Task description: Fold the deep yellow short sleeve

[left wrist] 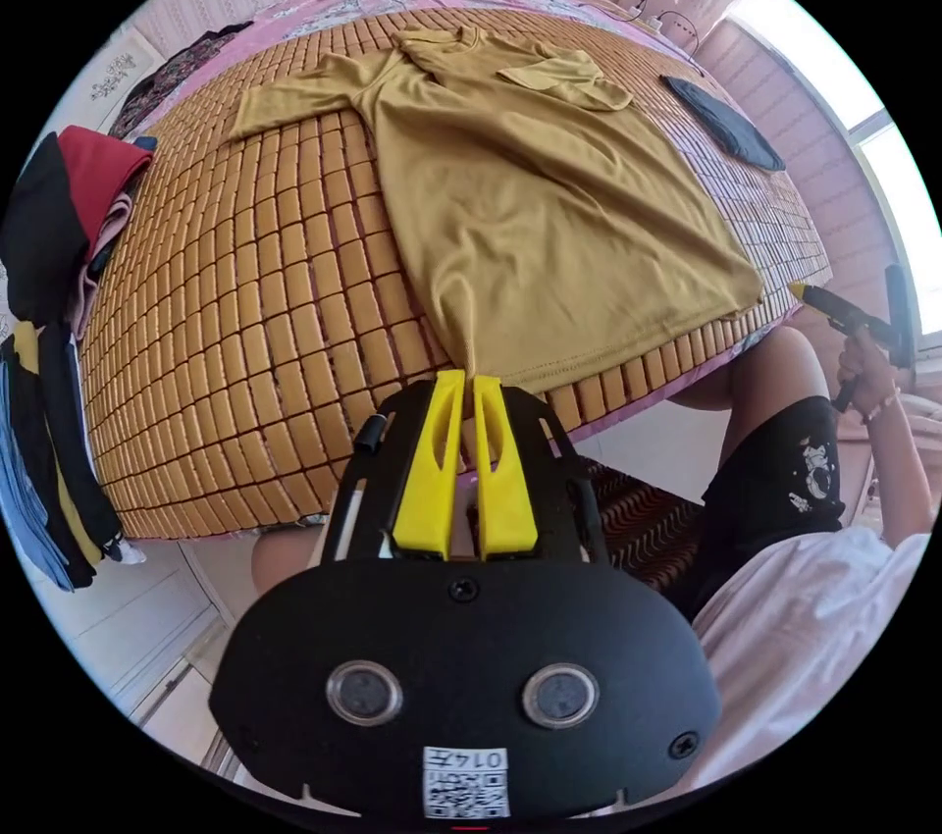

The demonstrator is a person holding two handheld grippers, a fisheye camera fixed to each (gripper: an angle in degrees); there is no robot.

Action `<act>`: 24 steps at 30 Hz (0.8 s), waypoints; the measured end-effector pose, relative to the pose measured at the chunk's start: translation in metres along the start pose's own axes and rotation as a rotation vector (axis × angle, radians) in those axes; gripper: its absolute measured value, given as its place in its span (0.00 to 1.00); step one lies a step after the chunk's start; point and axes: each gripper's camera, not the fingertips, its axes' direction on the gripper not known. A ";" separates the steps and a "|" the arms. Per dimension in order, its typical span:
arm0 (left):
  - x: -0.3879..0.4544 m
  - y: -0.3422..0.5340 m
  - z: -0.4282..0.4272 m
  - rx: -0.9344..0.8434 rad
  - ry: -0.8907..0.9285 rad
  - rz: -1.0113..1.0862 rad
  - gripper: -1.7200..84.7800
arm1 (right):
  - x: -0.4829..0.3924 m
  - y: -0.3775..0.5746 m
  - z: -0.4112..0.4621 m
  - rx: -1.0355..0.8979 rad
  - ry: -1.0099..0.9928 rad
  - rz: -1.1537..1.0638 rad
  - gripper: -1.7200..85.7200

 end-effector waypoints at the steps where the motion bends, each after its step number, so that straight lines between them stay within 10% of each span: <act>1: -0.002 0.005 -0.011 0.034 0.004 -0.003 0.01 | -0.002 0.001 0.001 -0.006 0.023 -0.011 0.06; 24: -0.015 0.054 -0.057 0.044 0.059 -0.104 0.01 | -0.048 -0.031 0.005 -0.274 0.002 -0.194 0.08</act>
